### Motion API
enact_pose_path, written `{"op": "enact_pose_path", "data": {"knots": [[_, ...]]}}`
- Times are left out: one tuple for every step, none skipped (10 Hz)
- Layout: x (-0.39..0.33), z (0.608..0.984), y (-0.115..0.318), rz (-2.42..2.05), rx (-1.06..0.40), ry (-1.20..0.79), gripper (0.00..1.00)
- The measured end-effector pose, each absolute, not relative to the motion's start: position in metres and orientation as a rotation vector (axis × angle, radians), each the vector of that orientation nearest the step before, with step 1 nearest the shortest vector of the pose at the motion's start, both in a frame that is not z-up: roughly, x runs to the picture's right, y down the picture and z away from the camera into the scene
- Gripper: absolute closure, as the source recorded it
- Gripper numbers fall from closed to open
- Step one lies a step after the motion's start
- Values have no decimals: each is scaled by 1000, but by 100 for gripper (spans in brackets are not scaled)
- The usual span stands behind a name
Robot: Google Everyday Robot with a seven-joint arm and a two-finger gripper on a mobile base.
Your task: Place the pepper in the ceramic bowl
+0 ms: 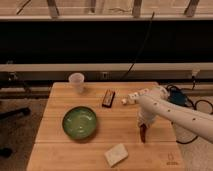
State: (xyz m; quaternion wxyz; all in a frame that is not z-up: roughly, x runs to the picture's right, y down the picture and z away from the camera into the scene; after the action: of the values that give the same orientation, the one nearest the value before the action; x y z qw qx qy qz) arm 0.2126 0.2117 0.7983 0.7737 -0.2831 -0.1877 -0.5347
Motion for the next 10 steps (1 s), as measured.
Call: {"op": "enact_pose_path", "data": {"knots": [[209,796,209,-1168,-612,-406,100],[208,795,207,-1176,-611,-404,100],[205,792,204,-1185,-611,-403,100],[197,785,195,-1204,-608,-401,100],[190,780,189,-1221,-605,-401,100],[186,778,186,-1234,-603,-398,100],[180,776,184,-1248,-601,-399,100],[174,773,180,-1269,-595,-396,100],[169,770,176,-1283,-588,-390,100],[160,768,172,-1300,-582,-387,100]]}}
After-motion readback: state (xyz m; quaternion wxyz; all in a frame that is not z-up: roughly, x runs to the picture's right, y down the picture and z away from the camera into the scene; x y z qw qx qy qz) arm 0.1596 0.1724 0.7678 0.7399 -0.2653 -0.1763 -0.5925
